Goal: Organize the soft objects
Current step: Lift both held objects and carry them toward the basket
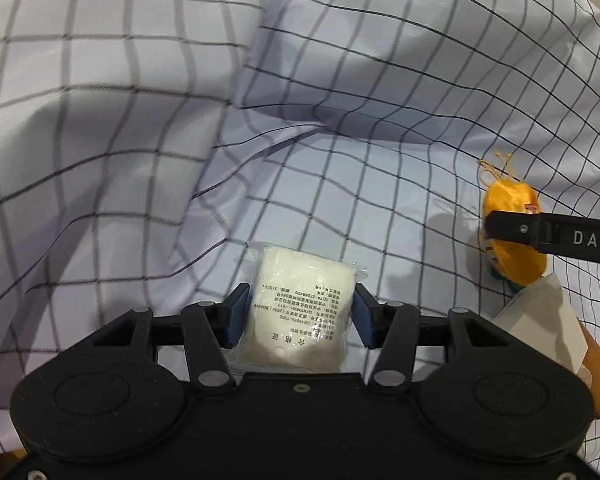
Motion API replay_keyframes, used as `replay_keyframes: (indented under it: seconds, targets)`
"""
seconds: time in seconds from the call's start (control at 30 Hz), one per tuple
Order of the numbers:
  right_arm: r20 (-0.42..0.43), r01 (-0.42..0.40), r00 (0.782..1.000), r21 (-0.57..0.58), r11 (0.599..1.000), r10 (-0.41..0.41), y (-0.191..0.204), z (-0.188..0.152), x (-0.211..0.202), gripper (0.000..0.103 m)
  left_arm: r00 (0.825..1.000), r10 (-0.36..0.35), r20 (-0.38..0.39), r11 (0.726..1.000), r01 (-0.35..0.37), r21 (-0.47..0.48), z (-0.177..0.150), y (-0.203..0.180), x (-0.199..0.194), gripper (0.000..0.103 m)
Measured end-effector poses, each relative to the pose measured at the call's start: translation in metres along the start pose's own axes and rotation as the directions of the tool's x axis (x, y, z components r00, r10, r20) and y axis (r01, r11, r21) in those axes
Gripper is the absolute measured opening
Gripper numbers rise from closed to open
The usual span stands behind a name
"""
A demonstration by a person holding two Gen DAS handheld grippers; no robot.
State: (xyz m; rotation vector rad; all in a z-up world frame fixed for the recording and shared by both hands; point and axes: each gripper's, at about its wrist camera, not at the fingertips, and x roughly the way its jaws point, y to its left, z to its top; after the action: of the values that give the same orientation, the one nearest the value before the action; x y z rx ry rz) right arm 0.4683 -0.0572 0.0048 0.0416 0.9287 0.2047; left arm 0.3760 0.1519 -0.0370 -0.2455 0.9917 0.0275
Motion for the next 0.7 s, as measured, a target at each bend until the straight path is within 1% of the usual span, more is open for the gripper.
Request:
replay_keyframes:
  seconds: [0.17,0.27,0.4,0.57,0.7]
  targets:
    - [-0.007,-0.068,0.998,-0.050,0.996,0.067,0.037,-0.012,-0.003,0.072,0.999,0.025,0.022,1.000,-0.024,-0.016,-0.013,0.015,-0.010,0.051]
    - [-0.006,-0.113,0.994,-0.078,0.991,0.113,0.054,-0.018,-0.009,0.072,0.999,0.023,0.028,0.999,-0.022,-0.028,-0.022,0.023,-0.018,0.051]
    - [-0.003,-0.178,0.984,-0.114,0.977,0.179,0.074,-0.032,-0.025,0.072,0.999,0.019,0.042,0.998,-0.016,-0.066,-0.036,0.033,-0.032,0.051]
    - [-0.006,-0.254,0.967,-0.128,0.959,0.255,0.082,-0.058,-0.053,0.072,0.997,0.032,0.070,0.995,-0.025,-0.101,-0.058,0.040,-0.055,0.051]
    - [0.002,-0.288,0.957,-0.129,0.949,0.291,0.079,-0.085,-0.080,0.072,0.994,0.044,0.101,0.993,-0.032,-0.117,-0.078,0.042,-0.079,0.051]
